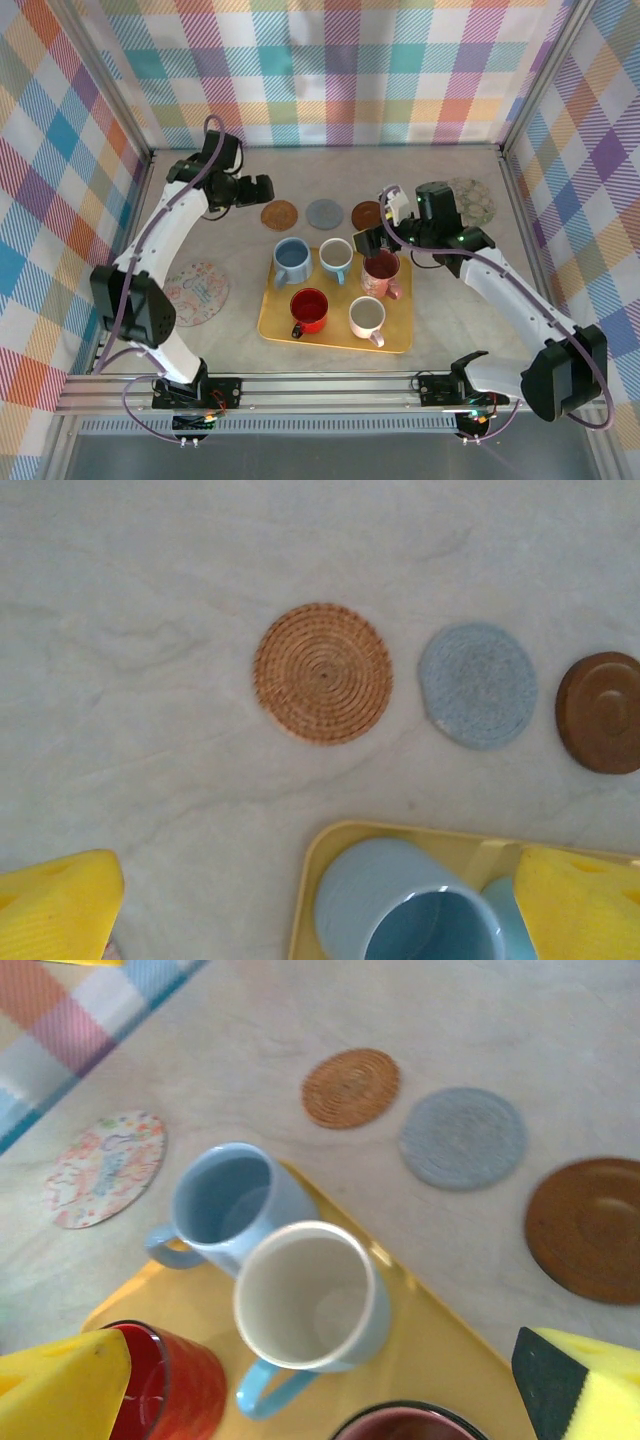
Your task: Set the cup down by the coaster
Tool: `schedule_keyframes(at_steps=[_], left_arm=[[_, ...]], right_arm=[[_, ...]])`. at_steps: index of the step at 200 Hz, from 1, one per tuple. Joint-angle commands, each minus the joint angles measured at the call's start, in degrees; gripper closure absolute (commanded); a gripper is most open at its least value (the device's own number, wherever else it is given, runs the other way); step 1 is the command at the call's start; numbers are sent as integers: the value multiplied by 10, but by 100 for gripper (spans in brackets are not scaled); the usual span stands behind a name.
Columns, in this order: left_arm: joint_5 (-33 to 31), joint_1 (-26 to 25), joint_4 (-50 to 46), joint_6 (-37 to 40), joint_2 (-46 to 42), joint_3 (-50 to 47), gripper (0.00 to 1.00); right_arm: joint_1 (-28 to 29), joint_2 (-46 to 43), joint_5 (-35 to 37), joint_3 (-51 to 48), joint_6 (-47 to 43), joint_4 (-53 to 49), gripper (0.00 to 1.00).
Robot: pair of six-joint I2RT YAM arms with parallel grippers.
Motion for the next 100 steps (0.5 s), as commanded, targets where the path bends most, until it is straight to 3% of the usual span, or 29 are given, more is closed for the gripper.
schedule_keyframes(at_steps=[1,64,100], left_arm=[[-40,-3,-29,-12,-46,-41,0],[-103,-2,-106,-41,-90,-130,0],[-102,5,-108,-65,-107,-195,0]], right_arm=[[15,-16,-51,-10,-31,38,1],[54,-10,-73,-9,-41,49,1],[72,1,-77,-13,-41,62,1]])
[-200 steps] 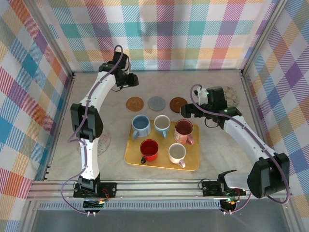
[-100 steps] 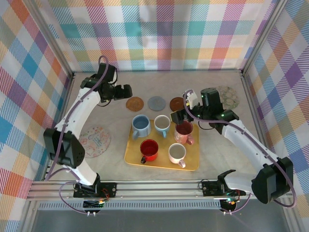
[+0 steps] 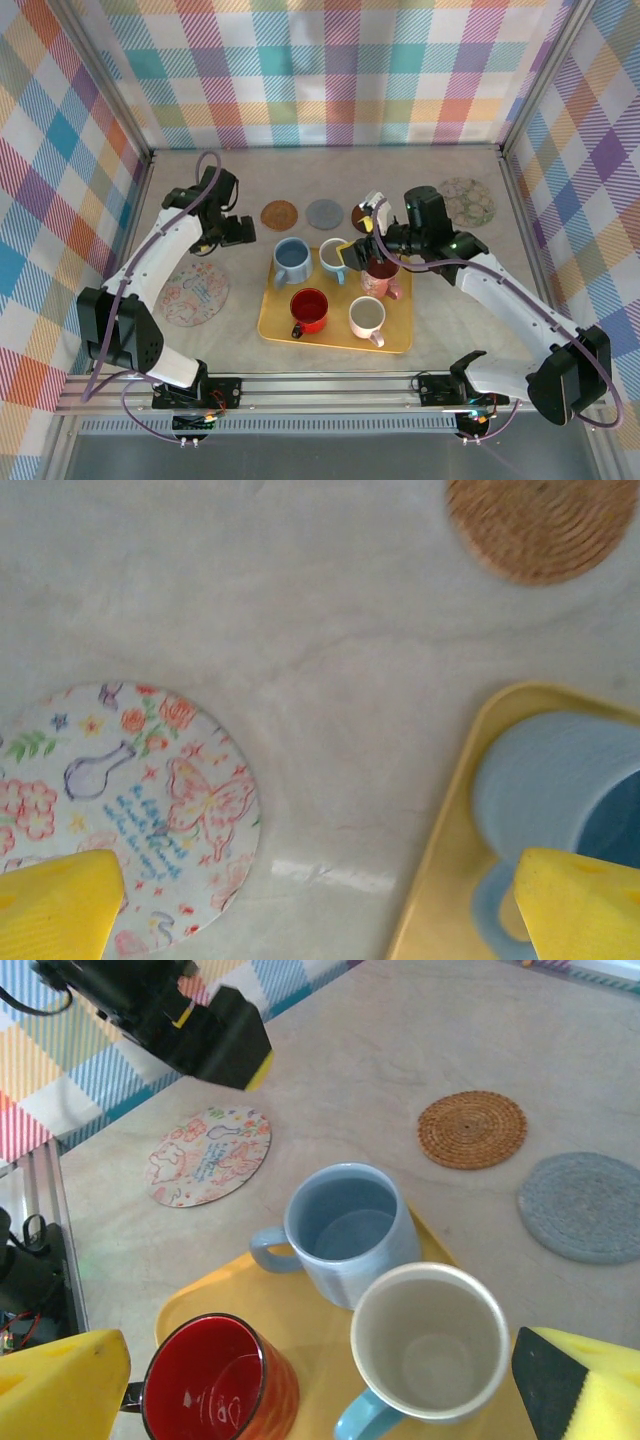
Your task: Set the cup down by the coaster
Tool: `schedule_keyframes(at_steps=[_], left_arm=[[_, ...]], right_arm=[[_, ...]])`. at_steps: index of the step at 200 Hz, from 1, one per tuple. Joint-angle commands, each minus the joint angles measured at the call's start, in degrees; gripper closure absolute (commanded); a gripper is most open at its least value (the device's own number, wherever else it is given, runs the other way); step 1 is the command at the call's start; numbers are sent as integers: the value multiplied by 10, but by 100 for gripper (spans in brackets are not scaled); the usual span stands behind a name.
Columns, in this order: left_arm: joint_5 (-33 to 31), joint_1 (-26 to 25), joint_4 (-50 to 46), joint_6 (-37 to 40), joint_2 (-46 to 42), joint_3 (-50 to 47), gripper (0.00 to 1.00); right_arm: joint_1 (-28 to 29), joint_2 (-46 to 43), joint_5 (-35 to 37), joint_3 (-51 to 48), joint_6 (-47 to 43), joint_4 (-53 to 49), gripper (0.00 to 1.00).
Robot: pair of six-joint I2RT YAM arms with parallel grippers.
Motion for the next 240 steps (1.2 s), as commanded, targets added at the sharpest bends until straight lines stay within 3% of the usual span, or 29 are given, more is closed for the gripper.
schedule_keyframes(at_steps=[1,87,194,240], left_arm=[[-14,5,-29,-28,-23,-37,0],[21,52,74,-100,-1,-199,8],[0,72,146,-123,114,-214,21],[2,74,166,-125,144,-224,35]], right_arm=[[13,9,-21,-8,-12,26,1],[30,25,-21,-13,5,47,1],[32,18,3,-17,-1,32,1],[32,19,20,-19,-8,29,1]])
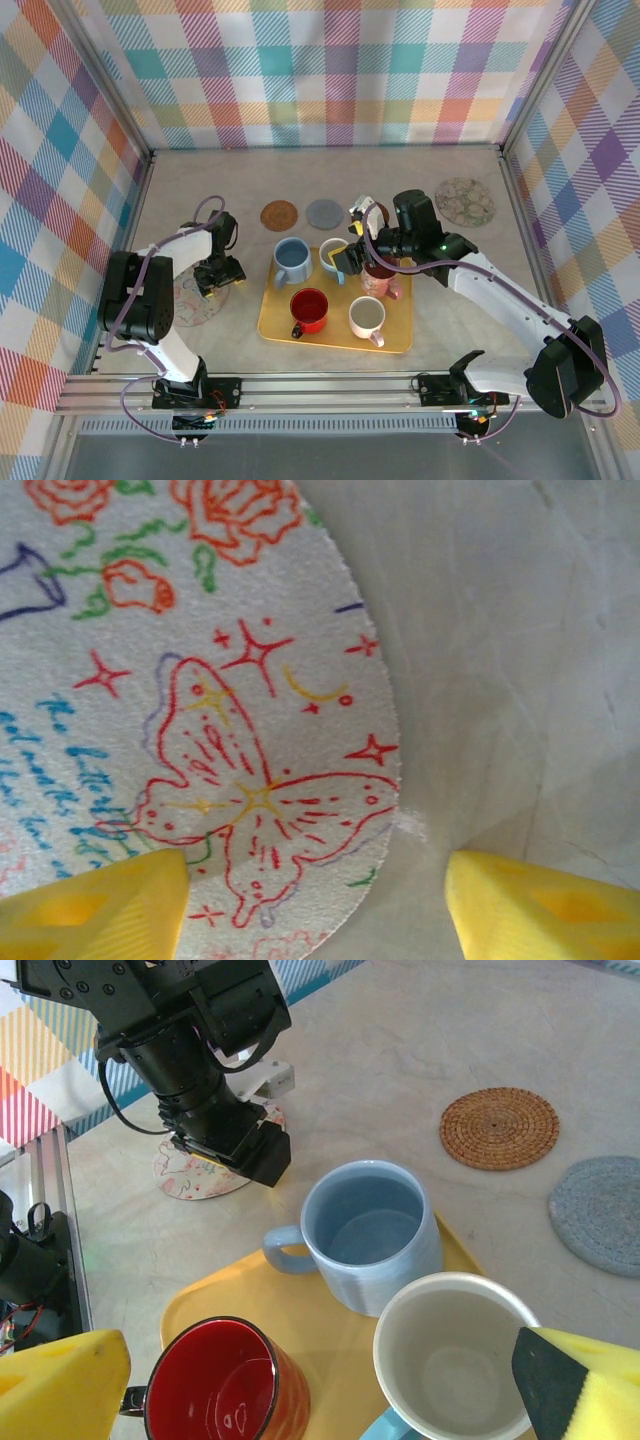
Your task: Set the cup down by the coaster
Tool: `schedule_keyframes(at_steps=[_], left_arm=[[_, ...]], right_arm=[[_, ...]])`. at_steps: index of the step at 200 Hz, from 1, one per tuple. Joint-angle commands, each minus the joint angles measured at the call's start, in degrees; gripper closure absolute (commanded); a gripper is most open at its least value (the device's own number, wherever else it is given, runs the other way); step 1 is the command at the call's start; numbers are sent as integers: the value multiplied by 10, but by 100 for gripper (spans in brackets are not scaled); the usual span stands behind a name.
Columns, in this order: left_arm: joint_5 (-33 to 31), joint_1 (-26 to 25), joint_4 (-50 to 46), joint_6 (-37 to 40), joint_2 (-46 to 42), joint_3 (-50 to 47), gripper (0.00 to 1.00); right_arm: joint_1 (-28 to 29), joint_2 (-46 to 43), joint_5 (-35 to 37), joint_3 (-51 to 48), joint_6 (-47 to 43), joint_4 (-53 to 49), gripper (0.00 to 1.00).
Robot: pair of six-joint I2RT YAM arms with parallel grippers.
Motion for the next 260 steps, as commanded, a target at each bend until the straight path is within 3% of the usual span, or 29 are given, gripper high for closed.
schedule_keyframes(at_steps=[1,52,167,215,260], left_arm=[[-25,9,18,-10,35,-21,35],[-14,11,35,-2,31,-31,53],[1,17,23,30,29,2,74],[19,16,21,32,10,32,93],[13,16,-1,54,26,100,94]], right_arm=[[4,-1,7,-10,-9,1,1],[4,-5,13,-16,-1,9,1],[4,-8,21,-23,12,21,1],[4,-8,24,-24,11,20,1],[4,-7,21,-23,10,23,1]])
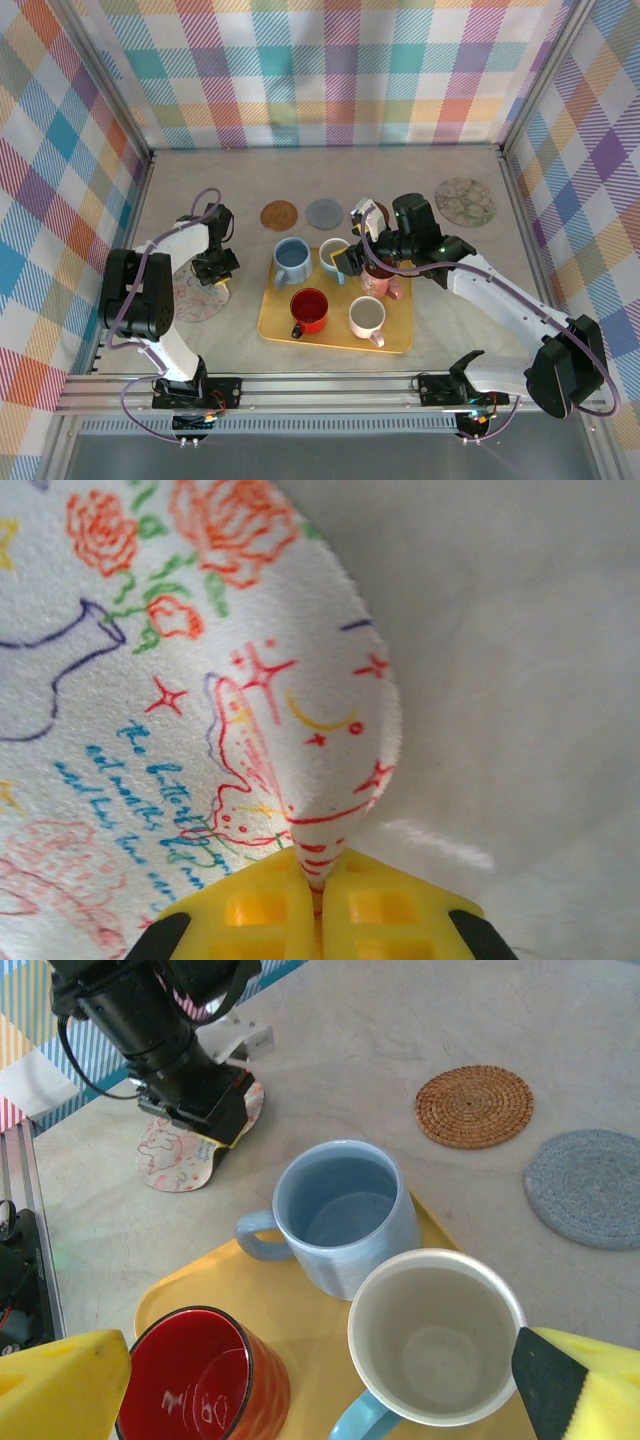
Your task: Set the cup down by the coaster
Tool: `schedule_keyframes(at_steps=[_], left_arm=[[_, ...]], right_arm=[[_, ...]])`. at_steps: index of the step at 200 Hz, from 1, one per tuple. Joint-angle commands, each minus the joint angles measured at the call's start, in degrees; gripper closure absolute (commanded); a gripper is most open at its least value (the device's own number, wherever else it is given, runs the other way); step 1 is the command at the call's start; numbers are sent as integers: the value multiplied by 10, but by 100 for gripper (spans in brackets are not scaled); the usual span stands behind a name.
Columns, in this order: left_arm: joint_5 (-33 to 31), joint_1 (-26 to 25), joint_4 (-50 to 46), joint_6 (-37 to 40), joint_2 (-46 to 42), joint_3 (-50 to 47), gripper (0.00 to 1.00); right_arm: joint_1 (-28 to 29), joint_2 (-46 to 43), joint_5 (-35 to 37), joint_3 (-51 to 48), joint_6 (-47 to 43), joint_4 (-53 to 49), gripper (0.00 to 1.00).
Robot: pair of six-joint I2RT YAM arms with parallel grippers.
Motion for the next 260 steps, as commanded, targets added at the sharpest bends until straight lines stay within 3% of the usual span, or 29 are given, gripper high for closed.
schedule_keyframes(at_steps=[1,260], left_arm=[[9,4,14,19,16,48,94],[53,30,-30,46,312,471,96]], right_arm=[[4,-7,-5,-5,7,16,1],[4,15,15,14,6,3,1]])
